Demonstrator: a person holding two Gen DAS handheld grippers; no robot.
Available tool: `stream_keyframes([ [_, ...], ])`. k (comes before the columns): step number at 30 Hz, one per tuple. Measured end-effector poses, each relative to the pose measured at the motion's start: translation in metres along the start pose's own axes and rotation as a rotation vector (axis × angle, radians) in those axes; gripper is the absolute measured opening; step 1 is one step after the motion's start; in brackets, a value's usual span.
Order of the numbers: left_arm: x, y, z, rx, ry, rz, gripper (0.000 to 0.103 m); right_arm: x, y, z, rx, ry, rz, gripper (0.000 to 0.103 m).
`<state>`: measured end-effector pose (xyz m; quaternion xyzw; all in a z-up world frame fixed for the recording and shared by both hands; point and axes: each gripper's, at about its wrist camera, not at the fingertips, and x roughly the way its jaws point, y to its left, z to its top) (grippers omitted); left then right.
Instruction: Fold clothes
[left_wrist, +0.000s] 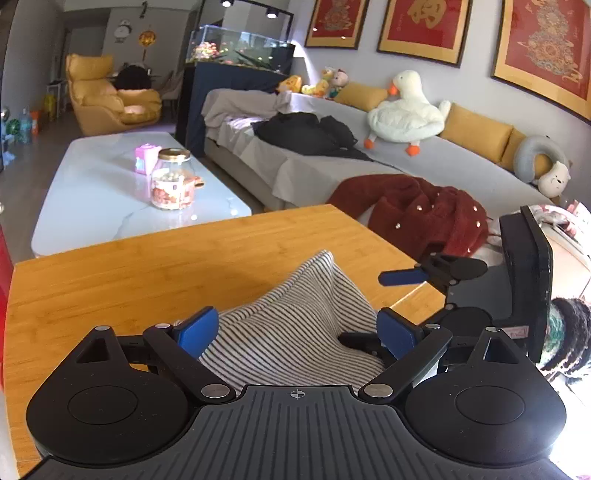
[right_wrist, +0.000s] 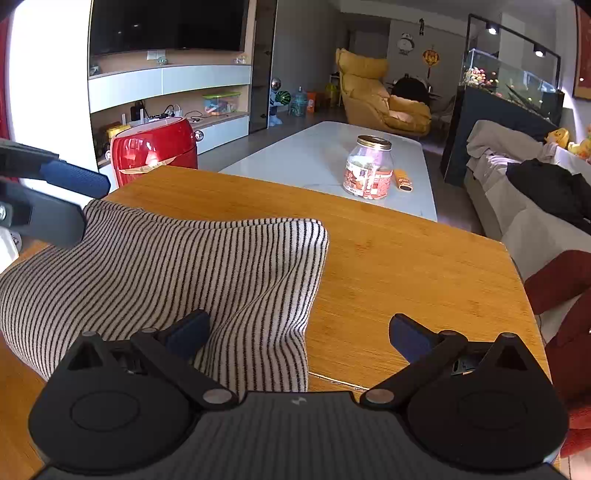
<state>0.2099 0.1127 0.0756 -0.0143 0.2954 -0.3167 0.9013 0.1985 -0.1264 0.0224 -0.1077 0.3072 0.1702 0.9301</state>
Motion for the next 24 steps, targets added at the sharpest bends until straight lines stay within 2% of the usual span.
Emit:
stream_keyframes([
  [3,-0.002,0.006,0.002,-0.034,-0.027,0.020,0.096,-0.002,0.005,0.001,-0.020,0.002,-0.030,0.103],
  [9,-0.011,0.011,0.004,-0.069,-0.086,0.118,0.096,-0.005,0.011,0.002,-0.054,-0.004,-0.060,0.103],
  [14,-0.023,0.021,0.008,-0.106,-0.152,0.094,0.098,-0.005,0.009,0.003,-0.054,-0.005,-0.058,0.103],
  [16,-0.018,0.023,0.008,-0.100,-0.130,0.057,0.099,-0.005,0.010,0.003,-0.053,-0.007,-0.057,0.103],
  [18,-0.004,0.023,0.006,-0.082,-0.063,0.023,0.101,-0.005,0.006,0.002,-0.031,-0.008,-0.039,0.103],
  [21,0.025,0.024,-0.004,-0.053,0.030,0.056,0.101,-0.013,-0.009,0.000,0.047,-0.003,0.027,0.103],
  [24,0.042,0.031,-0.012,-0.072,0.083,0.085,0.101,-0.034,-0.034,-0.006,0.217,0.030,0.137,0.103],
])
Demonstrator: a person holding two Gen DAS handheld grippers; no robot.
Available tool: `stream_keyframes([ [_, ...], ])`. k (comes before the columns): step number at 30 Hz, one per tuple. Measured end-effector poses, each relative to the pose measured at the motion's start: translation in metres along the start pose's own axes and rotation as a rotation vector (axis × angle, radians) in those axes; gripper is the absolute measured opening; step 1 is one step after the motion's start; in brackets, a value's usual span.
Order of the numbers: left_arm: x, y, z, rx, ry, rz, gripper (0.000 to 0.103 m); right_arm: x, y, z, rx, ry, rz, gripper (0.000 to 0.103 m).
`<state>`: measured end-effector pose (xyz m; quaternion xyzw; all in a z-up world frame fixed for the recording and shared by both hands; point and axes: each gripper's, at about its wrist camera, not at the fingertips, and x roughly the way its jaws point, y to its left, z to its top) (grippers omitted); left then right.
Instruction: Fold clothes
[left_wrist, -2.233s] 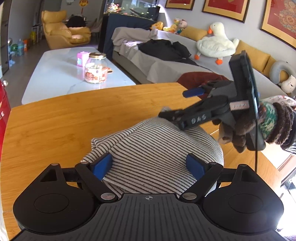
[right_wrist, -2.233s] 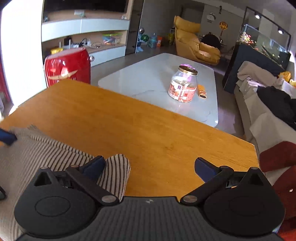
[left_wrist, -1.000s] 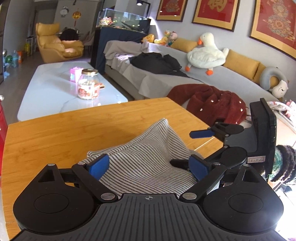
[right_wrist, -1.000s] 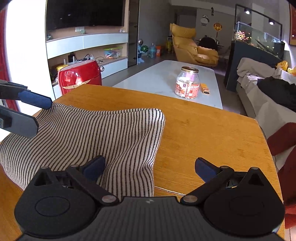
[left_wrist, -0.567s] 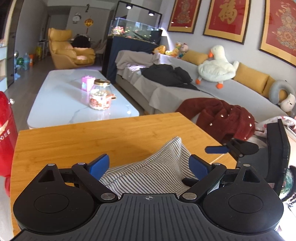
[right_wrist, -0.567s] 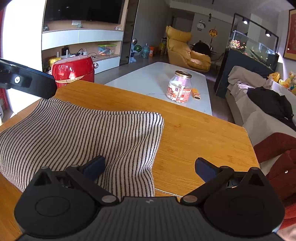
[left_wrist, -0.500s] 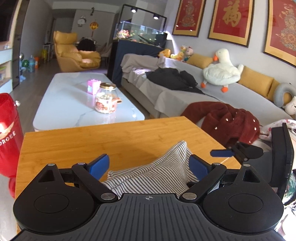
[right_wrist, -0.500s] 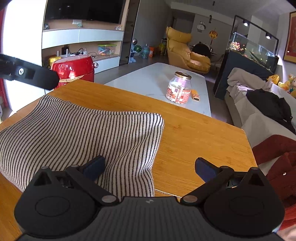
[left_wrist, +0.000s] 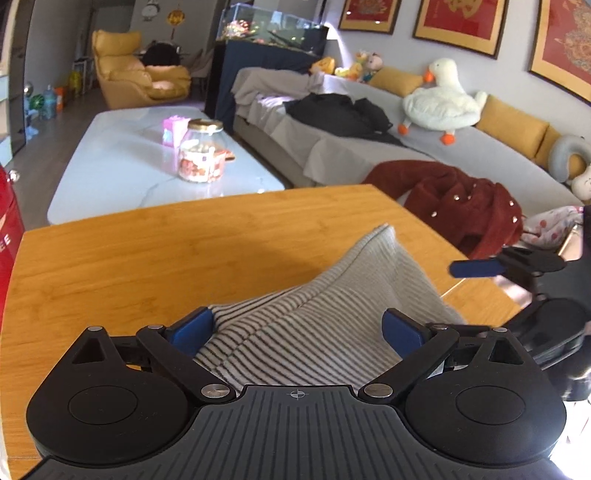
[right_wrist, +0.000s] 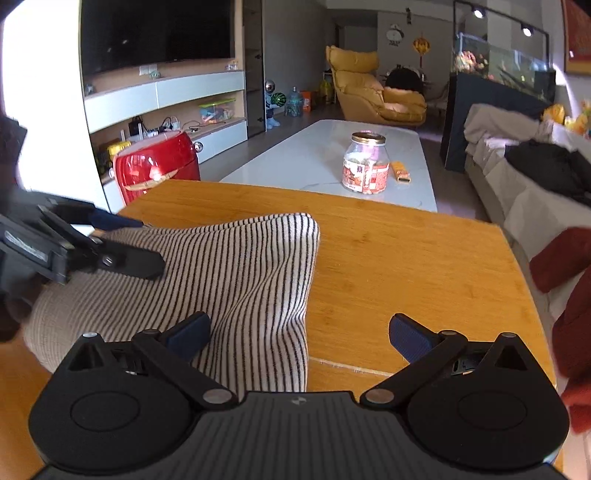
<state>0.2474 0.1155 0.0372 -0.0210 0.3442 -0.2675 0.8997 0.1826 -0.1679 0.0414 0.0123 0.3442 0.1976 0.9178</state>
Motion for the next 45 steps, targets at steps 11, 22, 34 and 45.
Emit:
stream_keyframes([
  [11,0.010,0.020,-0.016,-0.112,0.041,-0.058,0.103,0.019,-0.036,-0.039,0.579,0.224,0.384,0.065],
  [22,-0.027,-0.014,-0.046,-0.161,0.039,-0.092,0.102,0.038,-0.001,0.024,0.140,0.005,0.075,0.073],
  [34,-0.089,-0.052,-0.061,-0.093,-0.067,-0.236,0.103,-0.006,0.035,0.026,-0.237,-0.177,0.004,0.094],
  [45,-0.041,-0.007,-0.074,-0.398,0.008,-0.149,0.103,-0.013,0.063,-0.020,-0.395,-0.100,0.061,0.095],
])
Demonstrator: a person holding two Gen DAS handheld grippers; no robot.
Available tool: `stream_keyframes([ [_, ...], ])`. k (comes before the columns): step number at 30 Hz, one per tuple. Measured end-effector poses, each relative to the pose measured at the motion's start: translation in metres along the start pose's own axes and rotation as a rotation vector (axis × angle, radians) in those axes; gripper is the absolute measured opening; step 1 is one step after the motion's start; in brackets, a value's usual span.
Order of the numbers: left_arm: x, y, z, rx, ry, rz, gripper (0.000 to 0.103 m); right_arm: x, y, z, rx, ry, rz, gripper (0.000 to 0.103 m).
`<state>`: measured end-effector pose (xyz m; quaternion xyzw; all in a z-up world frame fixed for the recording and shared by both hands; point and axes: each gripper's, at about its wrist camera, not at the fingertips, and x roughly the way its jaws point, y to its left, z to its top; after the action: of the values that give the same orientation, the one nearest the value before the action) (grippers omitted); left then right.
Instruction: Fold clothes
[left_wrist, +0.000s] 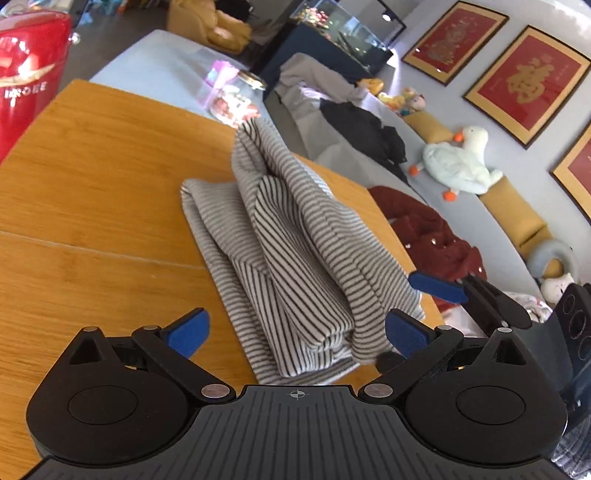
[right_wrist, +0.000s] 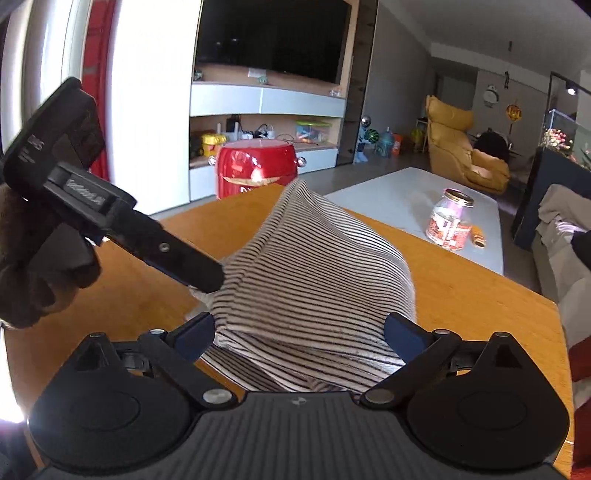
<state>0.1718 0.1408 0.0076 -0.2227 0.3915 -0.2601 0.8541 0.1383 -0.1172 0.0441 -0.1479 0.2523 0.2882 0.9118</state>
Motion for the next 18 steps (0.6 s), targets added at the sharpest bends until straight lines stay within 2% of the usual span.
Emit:
stream_keyframes([
  [1,0.006,-0.003,-0.002,0.004,0.015,-0.023,0.103,0.002,-0.010,0.000,0.024,0.013,-0.031,0.095],
  [3,0.018,-0.010,-0.007,0.009,0.035,-0.075,0.103,0.000,-0.025,0.003,0.070,0.013,-0.028,0.095],
  [5,0.028,-0.020,-0.010,0.034,0.042,-0.092,0.103,-0.004,-0.033,0.005,0.077,-0.001,-0.025,0.095],
  [9,0.020,-0.027,-0.011,0.062,0.027,-0.114,0.103,-0.023,-0.019,0.005,-0.027,-0.060,-0.012,0.095],
  [11,0.003,-0.023,-0.009,0.060,-0.018,-0.078,0.103,-0.029,-0.003,0.002,-0.083,-0.095,-0.019,0.095],
  [13,-0.015,-0.014,-0.005,0.034,-0.082,0.004,0.103,-0.024,0.018,0.000,-0.162,-0.126,-0.066,0.095],
  [16,-0.032,-0.005,0.004,-0.011,-0.177,0.148,0.103,-0.008,0.039,-0.001,-0.170,-0.155,-0.067,0.095],
  [18,-0.039,-0.004,0.008,-0.024,-0.217,0.200,0.103,-0.007,0.049,0.001,-0.159,-0.193,-0.062,0.095],
])
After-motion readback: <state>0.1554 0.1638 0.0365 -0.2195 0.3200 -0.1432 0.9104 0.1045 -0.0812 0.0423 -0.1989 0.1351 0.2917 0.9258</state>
